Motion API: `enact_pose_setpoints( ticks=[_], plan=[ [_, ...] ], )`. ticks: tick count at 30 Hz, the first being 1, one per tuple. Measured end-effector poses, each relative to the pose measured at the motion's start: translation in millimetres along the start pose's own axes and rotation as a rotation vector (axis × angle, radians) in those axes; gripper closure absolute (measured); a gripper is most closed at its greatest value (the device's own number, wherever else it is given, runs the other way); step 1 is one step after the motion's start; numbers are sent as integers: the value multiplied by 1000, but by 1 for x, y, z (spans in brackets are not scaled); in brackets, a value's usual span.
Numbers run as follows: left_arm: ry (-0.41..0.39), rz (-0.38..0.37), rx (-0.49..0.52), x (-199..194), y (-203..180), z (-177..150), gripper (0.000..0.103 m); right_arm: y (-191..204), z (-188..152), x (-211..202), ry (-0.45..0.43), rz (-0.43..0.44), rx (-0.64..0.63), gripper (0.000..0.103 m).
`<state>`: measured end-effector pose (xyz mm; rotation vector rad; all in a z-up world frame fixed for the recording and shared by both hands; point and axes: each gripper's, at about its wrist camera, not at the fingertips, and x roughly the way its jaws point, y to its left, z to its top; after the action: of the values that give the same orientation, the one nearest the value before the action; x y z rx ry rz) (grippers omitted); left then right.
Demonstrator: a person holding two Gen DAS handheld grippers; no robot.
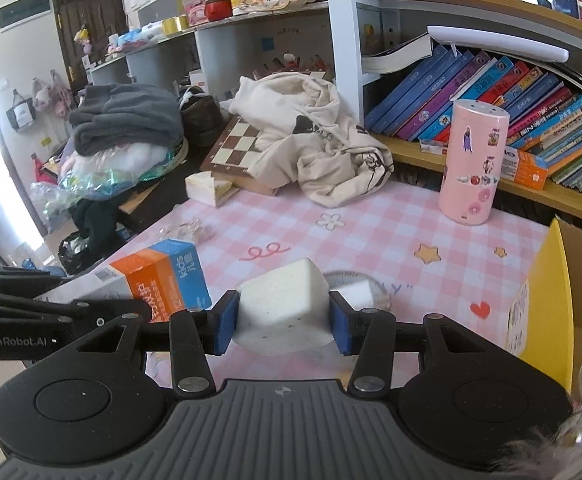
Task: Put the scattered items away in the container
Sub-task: 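Lift the usmile box with the left tool while the right tool lifts the eraser, then carry the usmile box and eraser in both tools over the yellow box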
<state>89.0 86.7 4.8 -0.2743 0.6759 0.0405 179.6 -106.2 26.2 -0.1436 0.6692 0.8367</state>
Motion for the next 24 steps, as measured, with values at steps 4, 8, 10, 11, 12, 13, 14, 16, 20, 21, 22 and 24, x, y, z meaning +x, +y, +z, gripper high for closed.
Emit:
enact_pose_setpoints(
  ticks=[4, 8, 10, 11, 12, 13, 14, 16, 20, 21, 22, 24],
  plan=[
    [2, -16, -8, -15, -2, -11, 65, 8, -15, -14, 17, 7, 16, 58],
    [4, -39, -11, -28, -5, -22, 65, 18, -31, -29, 34, -7, 12, 58],
    [0, -51, -11, -34, -7, -26, 65, 24, -39, -37, 41, -20, 6, 58],
    [-3, -59, -10, -37, -8, -28, 65, 26, -43, -40, 44, -27, 5, 58],
    [-6, -66, -11, -40, -9, -29, 65, 28, -46, -44, 48, -34, 3, 58],
    [-8, -72, -11, -43, -9, -30, 65, 30, -50, -47, 52, -42, 2, 58],
    [-11, -79, -10, -46, -10, -32, 65, 32, -53, -50, 56, -49, 5, 58],
    [-15, -90, -5, -52, -11, -35, 65, 34, -60, -57, 63, -58, 13, 58],
    [-21, -100, 1, -63, -11, -42, 65, 37, -72, -67, 72, -75, 43, 58],
    [-22, -101, 1, -66, -11, -44, 65, 38, -74, -69, 72, -77, 49, 58],
    [-23, -102, 1, -69, -11, -46, 65, 40, -76, -71, 73, -79, 55, 58],
    [-24, -103, -3, -74, -9, -48, 65, 43, -81, -74, 77, -78, 63, 58]
  ],
)
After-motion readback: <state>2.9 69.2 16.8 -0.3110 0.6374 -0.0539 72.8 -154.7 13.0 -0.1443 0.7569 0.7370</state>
